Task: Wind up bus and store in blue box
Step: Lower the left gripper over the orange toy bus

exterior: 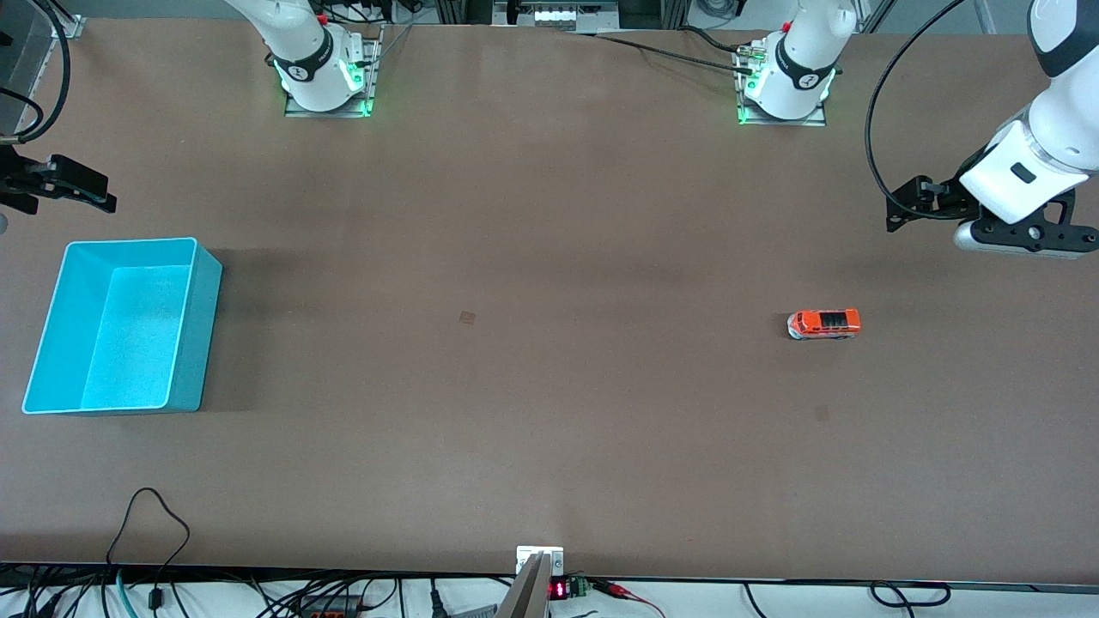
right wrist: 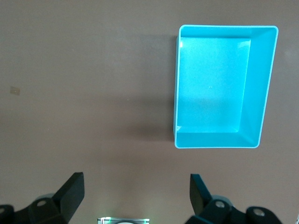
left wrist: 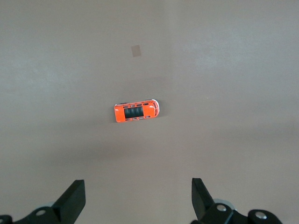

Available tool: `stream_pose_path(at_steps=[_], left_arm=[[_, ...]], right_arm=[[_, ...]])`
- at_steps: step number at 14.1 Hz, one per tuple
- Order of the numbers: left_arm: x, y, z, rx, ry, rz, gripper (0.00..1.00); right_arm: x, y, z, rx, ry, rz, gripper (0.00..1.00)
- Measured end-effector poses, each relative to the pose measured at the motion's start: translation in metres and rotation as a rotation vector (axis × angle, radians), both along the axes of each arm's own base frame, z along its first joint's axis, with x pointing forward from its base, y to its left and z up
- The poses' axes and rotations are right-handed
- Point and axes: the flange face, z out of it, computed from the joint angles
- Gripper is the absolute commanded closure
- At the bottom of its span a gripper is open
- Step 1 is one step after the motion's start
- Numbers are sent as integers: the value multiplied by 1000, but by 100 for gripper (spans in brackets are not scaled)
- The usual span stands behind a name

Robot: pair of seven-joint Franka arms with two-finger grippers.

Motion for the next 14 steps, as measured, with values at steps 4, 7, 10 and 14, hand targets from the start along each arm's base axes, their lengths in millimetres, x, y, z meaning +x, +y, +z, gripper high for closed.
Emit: stream_pose_path(at_steps=[4,7,10,14], left_arm=[[0,0,0,0,0,0,0],[0,0,0,0,0,-1,0],[0,0,-1,0,3,-1,0],[-13,-6,-13,7,131,-13,0]], right_arm=[[1,0,-1,0,1,-1,0],[2,-1,-4,-1,5,-2,0],[2,-1,-4,-1,4,-3,0],[4,-1,-4,-1,-7,-3,0]])
